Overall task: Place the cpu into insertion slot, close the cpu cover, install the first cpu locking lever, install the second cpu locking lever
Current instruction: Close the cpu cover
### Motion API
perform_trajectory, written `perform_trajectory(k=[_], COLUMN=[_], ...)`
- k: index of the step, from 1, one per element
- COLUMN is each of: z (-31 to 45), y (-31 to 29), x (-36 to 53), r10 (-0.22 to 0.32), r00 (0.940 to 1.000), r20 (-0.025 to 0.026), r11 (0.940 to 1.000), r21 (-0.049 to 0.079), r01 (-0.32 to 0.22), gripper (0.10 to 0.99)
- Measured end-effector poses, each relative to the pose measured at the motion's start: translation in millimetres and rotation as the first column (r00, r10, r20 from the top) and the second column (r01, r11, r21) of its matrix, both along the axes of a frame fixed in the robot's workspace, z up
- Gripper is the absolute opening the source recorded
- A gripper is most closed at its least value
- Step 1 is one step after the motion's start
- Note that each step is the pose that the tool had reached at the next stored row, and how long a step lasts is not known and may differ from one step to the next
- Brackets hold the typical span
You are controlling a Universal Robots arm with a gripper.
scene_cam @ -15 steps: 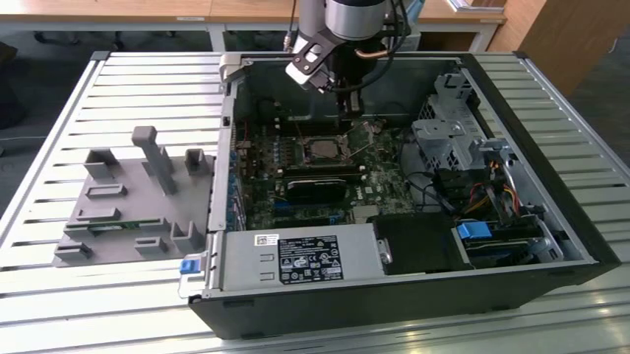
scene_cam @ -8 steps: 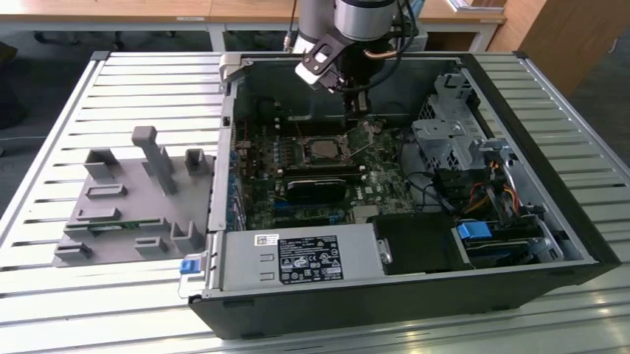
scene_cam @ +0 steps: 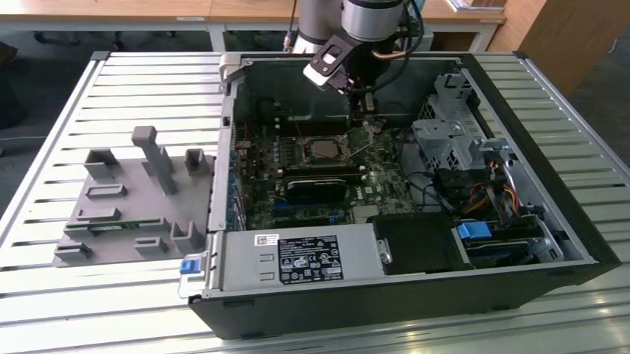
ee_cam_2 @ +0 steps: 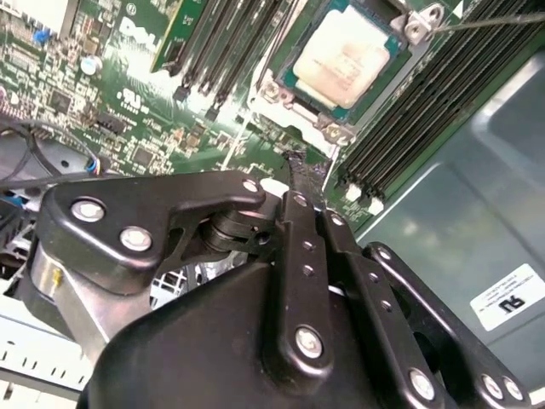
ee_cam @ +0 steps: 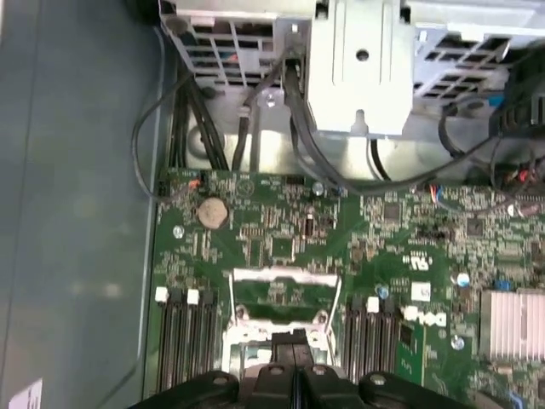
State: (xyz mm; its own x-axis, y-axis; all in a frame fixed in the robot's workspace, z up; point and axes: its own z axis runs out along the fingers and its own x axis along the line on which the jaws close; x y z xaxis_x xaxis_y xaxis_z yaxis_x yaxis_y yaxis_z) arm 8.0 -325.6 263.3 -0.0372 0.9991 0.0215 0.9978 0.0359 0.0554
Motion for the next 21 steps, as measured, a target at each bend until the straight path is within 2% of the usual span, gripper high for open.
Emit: perform_trajectory(k=[6,13,21], z=[-2.4,-5.0,-5.9], y=[3.5,8.2,8.2], x=[12.0,21.5,24.1], r10=[0.0,-0.004,-0.004], r00=[1.0,1.0,1.0], r20=[-0.0008,-0.0009,-0.001], r11=[1.0,1.0,1.0], r21=[0.0,-0.001,-0.001], r01=[0.0,0.004,0.004], gripper=[0.106,0.106,0.106])
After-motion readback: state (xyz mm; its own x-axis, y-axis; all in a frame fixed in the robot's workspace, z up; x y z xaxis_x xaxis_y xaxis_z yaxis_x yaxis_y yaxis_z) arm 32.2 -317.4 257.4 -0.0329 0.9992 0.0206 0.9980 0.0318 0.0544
